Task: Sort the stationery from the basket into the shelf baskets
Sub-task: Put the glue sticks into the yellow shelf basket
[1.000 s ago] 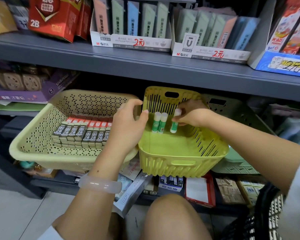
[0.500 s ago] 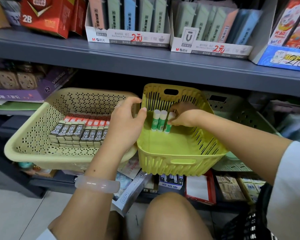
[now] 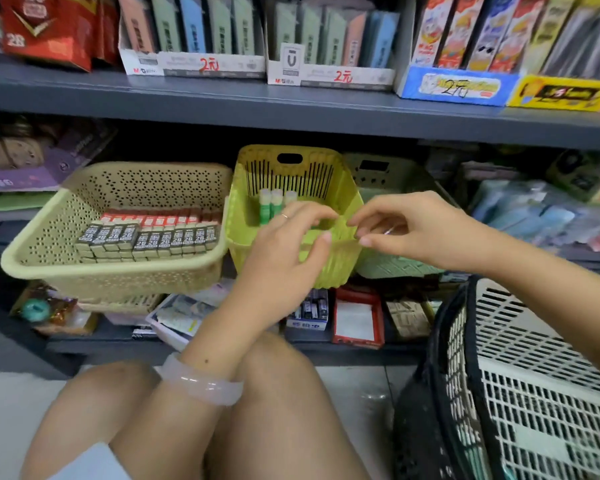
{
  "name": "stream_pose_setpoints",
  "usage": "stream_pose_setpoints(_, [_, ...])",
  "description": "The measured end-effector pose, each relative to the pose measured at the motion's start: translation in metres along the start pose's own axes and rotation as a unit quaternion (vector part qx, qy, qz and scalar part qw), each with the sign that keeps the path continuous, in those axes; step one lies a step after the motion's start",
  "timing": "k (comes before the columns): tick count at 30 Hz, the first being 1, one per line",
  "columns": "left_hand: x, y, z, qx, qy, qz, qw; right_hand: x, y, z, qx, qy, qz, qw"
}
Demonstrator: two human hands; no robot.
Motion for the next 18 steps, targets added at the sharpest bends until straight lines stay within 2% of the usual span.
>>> stream_pose_setpoints(4, [-0.038,-0.055,-0.024,0.156,-0.051,-0.004,0.986,-0.043,-0.001,-0.067,-0.035,-0.084,-0.070,0.993])
stream_pose_setpoints(8, [-0.048,-0.102,-0.047,0.250,-0.032,0.007,0.968,-0.095,-0.015,-0.127,-0.102,-0.201,-0.122,0.967])
stream_pose_setpoints(10, [-0.046,-0.116,-0.055,0.275,-0.019,0.009,0.961,-0.112,-0.028,-0.146,-0.096,-0.242,-0.136,0.956])
stream_pose_setpoints(13, [-0.041,-0.126,-0.062,0.288,0.001,0.002,0.958,-0.123,-0.047,-0.157,-0.085,-0.279,-0.076,0.953])
stream_pose_setpoints(18, [-0.041,-0.125,-0.063,0.263,0.011,-0.016,0.965,-0.114,-0.056,-0.152,-0.119,-0.291,-0.011,0.949])
Point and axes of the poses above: each hand's wrist, its own z-axis towards the middle knuckle, its own y-axis out of the back of the hand, x = y × z, the point moved 4 cm from there along z, towards the middle knuckle, and after that the axes turned 7 degrees about z, right-handed, at the moved point
